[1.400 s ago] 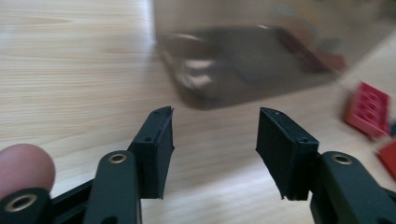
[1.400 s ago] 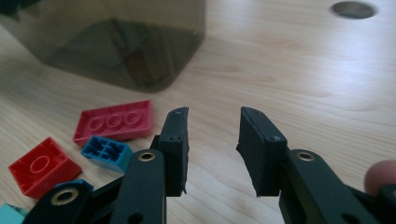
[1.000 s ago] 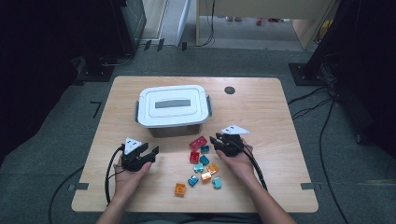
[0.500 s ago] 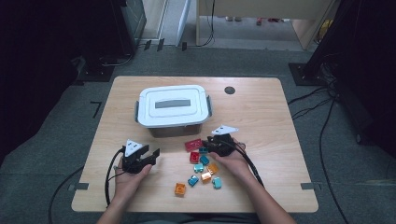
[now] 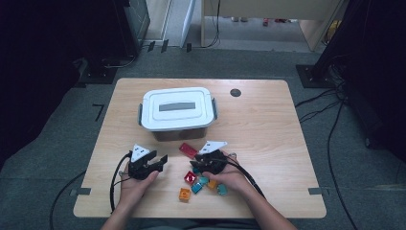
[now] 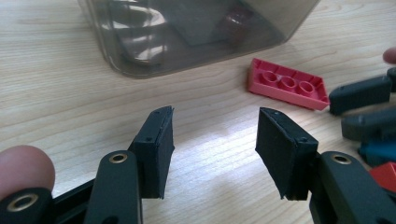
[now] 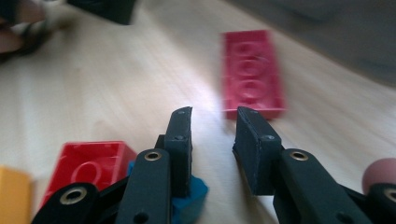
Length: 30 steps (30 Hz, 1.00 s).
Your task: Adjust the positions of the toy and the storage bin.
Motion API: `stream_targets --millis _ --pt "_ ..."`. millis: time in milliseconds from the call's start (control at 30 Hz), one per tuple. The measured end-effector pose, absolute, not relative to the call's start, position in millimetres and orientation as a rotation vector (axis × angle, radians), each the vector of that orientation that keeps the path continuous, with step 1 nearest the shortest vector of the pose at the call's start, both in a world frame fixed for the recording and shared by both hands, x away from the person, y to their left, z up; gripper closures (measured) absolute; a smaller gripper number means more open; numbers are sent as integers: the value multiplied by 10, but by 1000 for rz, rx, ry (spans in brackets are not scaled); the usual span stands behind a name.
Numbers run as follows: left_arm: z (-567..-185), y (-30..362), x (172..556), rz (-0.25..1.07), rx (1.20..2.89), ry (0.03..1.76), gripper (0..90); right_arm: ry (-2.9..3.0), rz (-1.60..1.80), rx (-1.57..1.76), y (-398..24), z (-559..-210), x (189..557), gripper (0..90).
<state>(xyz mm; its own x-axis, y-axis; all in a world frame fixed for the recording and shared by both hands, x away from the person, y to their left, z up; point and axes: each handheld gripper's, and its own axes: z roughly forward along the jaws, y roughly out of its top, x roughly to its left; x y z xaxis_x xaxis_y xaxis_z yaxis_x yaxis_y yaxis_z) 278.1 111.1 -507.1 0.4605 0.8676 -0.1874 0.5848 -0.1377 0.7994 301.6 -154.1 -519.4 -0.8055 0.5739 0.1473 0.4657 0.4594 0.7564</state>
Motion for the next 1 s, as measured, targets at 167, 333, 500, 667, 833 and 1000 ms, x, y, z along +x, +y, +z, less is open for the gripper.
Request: stream_targets --millis 167,333,500,667,833,1000 --pt "-5075 1073 2775 397 1843 1216 461 2550 1340 913 -1551 -5124 3000 649" --pt "-5077 1052 2776 396 1846 1211 460 2432 1290 999 -1584 -5011 3164 666" --pt "-5076 1086 2774 396 1839 1219 459 2448 1234 1001 -1477 -5072 3296 666" --pt "-5080 1116 2772 394 1836 1222 459 2518 1231 996 -1464 -5120 3352 723" --pt "-5071 1146 2765 392 1827 1227 457 2596 1240 928 -1463 -5108 3296 774" --pt "-5067 1149 2748 383 1830 1220 454 2666 1259 876 -1456 -5089 3209 806"
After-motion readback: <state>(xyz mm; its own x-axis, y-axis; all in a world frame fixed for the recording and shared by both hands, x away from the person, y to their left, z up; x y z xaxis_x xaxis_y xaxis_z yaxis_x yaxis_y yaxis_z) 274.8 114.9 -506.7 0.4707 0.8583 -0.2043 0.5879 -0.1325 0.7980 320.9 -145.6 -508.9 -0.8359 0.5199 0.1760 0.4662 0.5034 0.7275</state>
